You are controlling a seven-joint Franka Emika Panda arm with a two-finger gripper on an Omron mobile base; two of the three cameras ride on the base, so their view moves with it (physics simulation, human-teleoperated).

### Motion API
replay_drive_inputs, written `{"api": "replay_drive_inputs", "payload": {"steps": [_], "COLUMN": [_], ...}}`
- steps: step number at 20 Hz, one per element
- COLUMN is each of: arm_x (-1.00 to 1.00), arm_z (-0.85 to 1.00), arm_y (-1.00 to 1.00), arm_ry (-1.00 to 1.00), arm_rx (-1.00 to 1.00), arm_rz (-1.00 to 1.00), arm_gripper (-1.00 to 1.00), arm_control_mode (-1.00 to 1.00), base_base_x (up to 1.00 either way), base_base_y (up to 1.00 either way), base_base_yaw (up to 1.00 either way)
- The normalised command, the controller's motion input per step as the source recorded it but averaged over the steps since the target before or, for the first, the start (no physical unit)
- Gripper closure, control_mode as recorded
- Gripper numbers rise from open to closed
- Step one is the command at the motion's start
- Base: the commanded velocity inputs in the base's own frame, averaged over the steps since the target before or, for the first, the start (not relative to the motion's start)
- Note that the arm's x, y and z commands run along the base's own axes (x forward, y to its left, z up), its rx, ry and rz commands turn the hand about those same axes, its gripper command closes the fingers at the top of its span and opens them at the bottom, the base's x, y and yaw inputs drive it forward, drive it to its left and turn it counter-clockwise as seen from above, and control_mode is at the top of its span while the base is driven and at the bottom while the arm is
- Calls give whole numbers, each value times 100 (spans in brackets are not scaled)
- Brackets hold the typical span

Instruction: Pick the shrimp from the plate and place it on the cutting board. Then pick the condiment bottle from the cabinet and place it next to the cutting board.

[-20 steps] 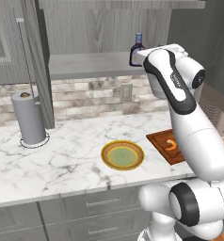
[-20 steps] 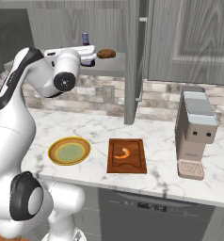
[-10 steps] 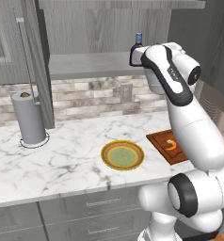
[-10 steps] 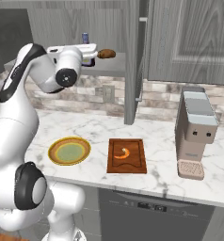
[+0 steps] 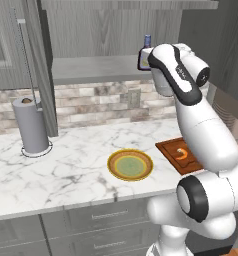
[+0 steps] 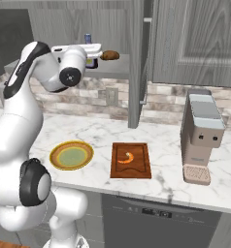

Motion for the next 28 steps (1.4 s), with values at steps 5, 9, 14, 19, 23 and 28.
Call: {"api": "replay_drive_inputs", "payload": {"steps": [5,9,14,19,23,28], "arm_x": [13,14,13,13,13,11], "arm_z": [0,0,0,0,0,0], "arm_y": [0,0,0,0,0,0], "arm_ry": [0,0,0,0,0,0], "arm_rx": [0,0,0,0,0,0], "arm_rz": [-2,-2,-2,-2,-2,-2], "arm_gripper": [-100,-100,-100,-100,-100,-100], "arm_control_mode": [-100,-100,-100,-100,-100,-100], "base_base_x": [0,0,0,0,0,0], "base_base_y": [0,0,0,0,0,0], "base_base_yaw": [0,0,0,0,0,0]}}
